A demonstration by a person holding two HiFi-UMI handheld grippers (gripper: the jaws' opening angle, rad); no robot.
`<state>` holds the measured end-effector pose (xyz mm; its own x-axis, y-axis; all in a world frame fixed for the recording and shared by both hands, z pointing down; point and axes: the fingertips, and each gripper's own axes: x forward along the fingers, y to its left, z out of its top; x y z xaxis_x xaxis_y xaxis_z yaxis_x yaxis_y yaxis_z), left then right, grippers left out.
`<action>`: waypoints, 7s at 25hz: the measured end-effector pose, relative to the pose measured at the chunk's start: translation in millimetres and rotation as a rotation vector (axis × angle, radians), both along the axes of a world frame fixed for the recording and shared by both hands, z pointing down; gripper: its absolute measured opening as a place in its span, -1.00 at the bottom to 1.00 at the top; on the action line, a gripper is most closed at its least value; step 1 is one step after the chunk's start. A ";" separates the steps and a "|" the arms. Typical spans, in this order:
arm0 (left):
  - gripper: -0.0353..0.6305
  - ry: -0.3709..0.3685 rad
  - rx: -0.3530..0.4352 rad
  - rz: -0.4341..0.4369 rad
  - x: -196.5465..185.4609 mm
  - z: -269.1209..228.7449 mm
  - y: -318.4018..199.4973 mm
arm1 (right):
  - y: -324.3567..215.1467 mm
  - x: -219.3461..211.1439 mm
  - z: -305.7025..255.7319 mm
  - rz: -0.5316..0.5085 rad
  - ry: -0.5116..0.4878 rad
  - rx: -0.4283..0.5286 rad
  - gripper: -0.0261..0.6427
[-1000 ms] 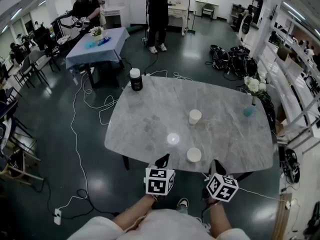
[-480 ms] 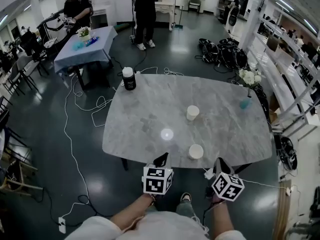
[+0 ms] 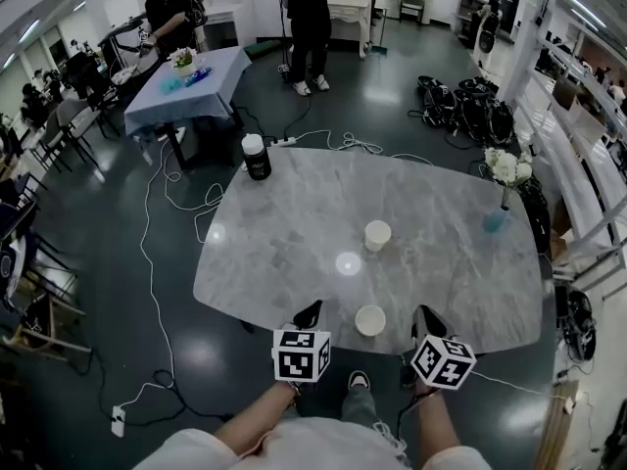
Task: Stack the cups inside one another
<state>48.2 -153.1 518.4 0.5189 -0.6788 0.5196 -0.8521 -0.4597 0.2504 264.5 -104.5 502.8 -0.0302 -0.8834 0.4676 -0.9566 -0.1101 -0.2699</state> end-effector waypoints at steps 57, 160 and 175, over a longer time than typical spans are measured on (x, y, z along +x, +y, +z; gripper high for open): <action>-0.91 -0.143 -0.220 -0.266 21.1 100.6 -87.0 | -211.3 -19.3 115.3 -0.421 0.010 -0.154 -0.32; -0.91 -0.025 -0.096 -0.056 -42.3 34.3 10.4 | -67.7 -38.0 -1.0 -0.130 0.153 0.026 -0.30; -0.91 0.011 -0.040 0.033 -87.4 14.4 31.7 | -20.7 -96.8 -28.1 -0.052 0.158 0.077 -0.30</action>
<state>-39.2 -121.4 532.8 0.5465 -0.6402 0.5399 -0.8337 -0.4766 0.2788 167.6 -125.2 474.7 -0.0081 -0.9161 0.4008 -0.9915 -0.0446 -0.1219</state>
